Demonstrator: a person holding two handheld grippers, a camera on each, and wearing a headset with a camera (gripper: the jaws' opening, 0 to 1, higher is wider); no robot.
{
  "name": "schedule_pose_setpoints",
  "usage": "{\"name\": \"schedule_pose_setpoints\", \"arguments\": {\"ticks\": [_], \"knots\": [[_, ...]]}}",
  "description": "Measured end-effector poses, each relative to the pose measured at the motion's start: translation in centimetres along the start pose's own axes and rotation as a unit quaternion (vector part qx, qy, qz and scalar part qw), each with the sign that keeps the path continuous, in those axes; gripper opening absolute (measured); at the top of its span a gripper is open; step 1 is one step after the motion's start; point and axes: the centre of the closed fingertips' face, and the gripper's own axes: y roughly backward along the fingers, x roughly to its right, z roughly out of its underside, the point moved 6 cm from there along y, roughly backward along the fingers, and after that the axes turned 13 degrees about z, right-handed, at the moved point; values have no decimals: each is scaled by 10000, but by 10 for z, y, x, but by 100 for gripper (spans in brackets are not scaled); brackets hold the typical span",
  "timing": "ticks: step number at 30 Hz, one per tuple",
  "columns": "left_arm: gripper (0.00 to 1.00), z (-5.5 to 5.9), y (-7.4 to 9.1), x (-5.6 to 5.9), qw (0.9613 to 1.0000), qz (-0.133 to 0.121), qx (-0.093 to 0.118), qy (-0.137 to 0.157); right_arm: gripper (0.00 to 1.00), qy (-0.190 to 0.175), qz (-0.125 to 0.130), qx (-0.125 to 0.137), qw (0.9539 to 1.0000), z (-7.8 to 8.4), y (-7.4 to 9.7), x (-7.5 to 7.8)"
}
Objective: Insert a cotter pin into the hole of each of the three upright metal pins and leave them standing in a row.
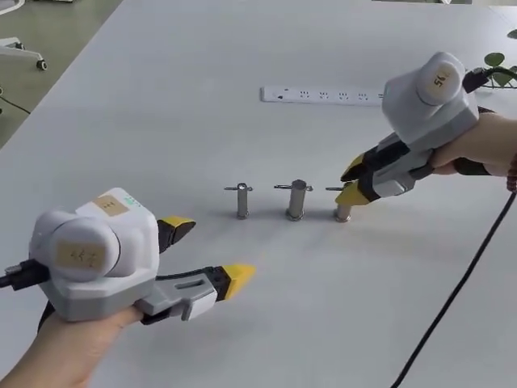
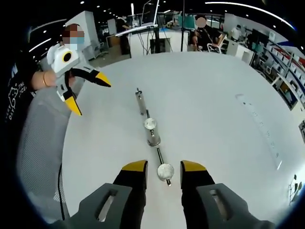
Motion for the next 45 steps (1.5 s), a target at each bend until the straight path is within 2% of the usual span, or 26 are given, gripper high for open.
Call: {"name": "schedule_pose_setpoints", "arguments": {"ticks": [3, 9, 11, 12, 15, 18, 19, 20, 22, 23, 26, 28, 29, 30, 32, 34, 38, 39, 40, 42, 43, 45], "knots": [[59, -4, 0, -1, 10000, -17, 45, 26, 26, -123, 146, 75, 9998, -3, 7, -4], [59, -11, 0, -3, 9999, -95, 84, 67, 32, -624, 743, 342, 9947, -7, 20, -6], [59, -14, 0, -5, 9997, -148, 129, 111, 34, -1110, 929, 520, 9881, -8, 25, -9], [59, -15, 0, -6, 9997, -177, 147, 129, 34, -1407, 1042, 675, 9822, -8, 27, -10], [59, -18, -1, -8, 9993, -268, 164, 185, 37, -1691, 1250, 782, 9745, -6, 30, -14], [59, -21, -3, -11, 9987, -335, 235, 294, 41, -2020, 1447, 969, 9638, -7, 34, -22], [59, -22, -3, -12, 9986, -335, 240, 317, 42, -2084, 1489, 979, 9617, -7, 35, -24], [59, -23, -4, -13, 9985, -353, 256, 332, 43, -2251, 1587, 1064, 9554, -7, 37, -25], [59, -25, -5, -14, 9983, -390, 265, 337, 44, -2466, 1659, 1148, 9479, -8, 38, -27], [59, -26, -6, -15, 9981, -421, 259, 357, 45, -2655, 1715, 1193, 9412, -7, 39, -29], [59, -28, -7, -15, 9978, -478, 255, 376, 49, -2796, 1878, 1175, 9342, -2, 38, -34], [60, -30, -7, -15, 9974, -504, 302, 407, 50, -2747, 1992, 1101, 9342, 3, 36, -39], [60, -31, -8, -15, 9973, -515, 316, 422, 50, -2832, 1971, 1081, 9323, 5, 34, -43], [60, -31, -8, -15, 9971, -530, 326, 436, 50, -3028, 1913, 1157, 9265, 6, 33, -48], [60, -31, -10, -15, 9967, -592, 321, 443, 50, -3183, 1970, 1182, 9197, 9, 33, -52], [60, -31, -10, -15, 9963, -656, 295, 470, 50, -3191, 2163, 1139, 9156, 13, 35, -57], [60, -30, -13, -16, 9958, -734, 257, 490, 51, -3226, 2296, 1155, 9110, 17, 37, -64], [60, -30, -13, -16, 9956, -758, 249, 500, 51, -3266, 2358, 1164, 9078, 18, 38, -64], [60, -30, -13, -16, 9953, -778, 264, 508, 51, -3351, 2445, 1187, 9021, 20, 39, -65], [60, -30, -14, -14, 9952, -776, 295, 526, 52, -3402, 2448, 1211, 8998, 21, 38, -67], [60, -31, -15, -13, 9952, -767, 310, 530, 53, -3395, 2433, 1190, 9008, 22, 37, -69], [60, -30, -17, -12, 9954, -752, 310, 513, 53, -3234, 2432, 1075, 9081, 22, 34, -72]]}}
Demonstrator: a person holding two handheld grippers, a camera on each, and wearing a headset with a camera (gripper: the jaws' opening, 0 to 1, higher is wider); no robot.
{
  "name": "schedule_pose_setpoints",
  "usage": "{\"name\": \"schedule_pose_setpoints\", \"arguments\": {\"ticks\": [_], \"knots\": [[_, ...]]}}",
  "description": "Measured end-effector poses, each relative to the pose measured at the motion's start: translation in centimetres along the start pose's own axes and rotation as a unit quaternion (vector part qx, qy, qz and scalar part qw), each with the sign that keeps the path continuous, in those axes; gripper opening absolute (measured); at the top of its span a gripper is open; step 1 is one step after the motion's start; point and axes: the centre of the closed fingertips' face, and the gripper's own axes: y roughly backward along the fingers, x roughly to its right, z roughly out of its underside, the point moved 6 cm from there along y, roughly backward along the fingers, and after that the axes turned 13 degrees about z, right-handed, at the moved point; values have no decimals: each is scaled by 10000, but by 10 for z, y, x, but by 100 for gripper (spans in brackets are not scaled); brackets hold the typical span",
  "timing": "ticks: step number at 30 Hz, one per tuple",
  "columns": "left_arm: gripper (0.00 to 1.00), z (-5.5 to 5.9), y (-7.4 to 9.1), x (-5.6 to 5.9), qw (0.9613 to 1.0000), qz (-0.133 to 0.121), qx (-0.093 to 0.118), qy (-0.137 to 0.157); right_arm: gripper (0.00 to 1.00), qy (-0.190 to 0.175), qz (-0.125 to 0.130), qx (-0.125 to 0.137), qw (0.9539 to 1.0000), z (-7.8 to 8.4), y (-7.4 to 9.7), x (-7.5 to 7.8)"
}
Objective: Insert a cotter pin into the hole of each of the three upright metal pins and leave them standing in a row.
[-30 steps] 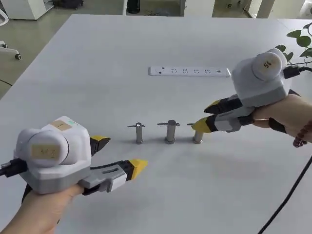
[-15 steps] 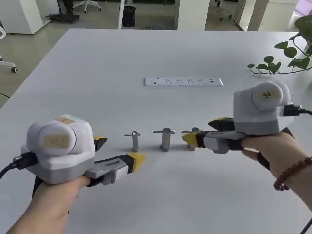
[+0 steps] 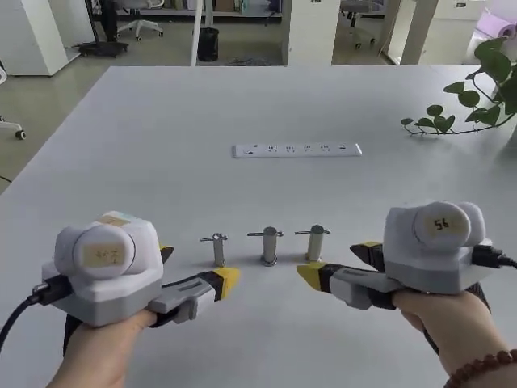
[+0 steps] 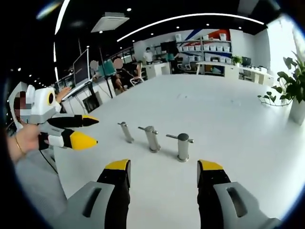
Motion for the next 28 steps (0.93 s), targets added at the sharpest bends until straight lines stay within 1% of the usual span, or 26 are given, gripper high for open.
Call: {"name": "schedule_pose_setpoints", "arguments": {"ticks": [2, 3, 4, 5, 6, 7, 9, 11, 12, 14, 18, 28], "knots": [[60, 0, 0, 1, 10000, 0, -2, -9, 53, 38, 53, 36, 10000, 0, 0, 0], [60, 1, 0, 1, 10000, 1, 13, -8, 53, -89, 34, 119, 9999, -2, 0, 0], [60, 0, -1, 2, 10000, 2, 32, 6, 53, -340, -72, 188, 9992, -3, -1, -3], [60, 0, -1, 3, 10000, 28, 55, 25, 53, -704, -209, 231, 9970, -4, -1, -5], [59, 0, -1, 3, 10000, 36, 63, 37, 54, -867, -261, 239, 9956, -4, -2, -5], [59, 0, 0, 4, 9999, 41, 94, 63, 54, -943, -230, 255, 9949, -3, -2, -4], [59, -2, 2, 4, 9997, 69, 173, 130, 54, -769, -178, 251, 9966, -2, -1, -4], [59, -2, 3, 3, 9997, 50, 190, 137, 54, -811, -251, 221, 9961, -1, -1, -6], [59, -2, 3, 3, 9997, 33, 187, 135, 54, -875, -280, 217, 9955, -2, 0, -8], [60, -2, 3, 2, 9997, 36, 189, 149, 55, -851, -280, 216, 9957, -2, 0, -9], [59, -2, 3, 4, 9996, 106, 191, 178, 54, -602, -212, 179, 9978, -1, 1, -11], [60, -3, 5, 1, 9997, 66, 181, 146, 54, -453, -145, 161, 9987, -2, 3, -10]]}}
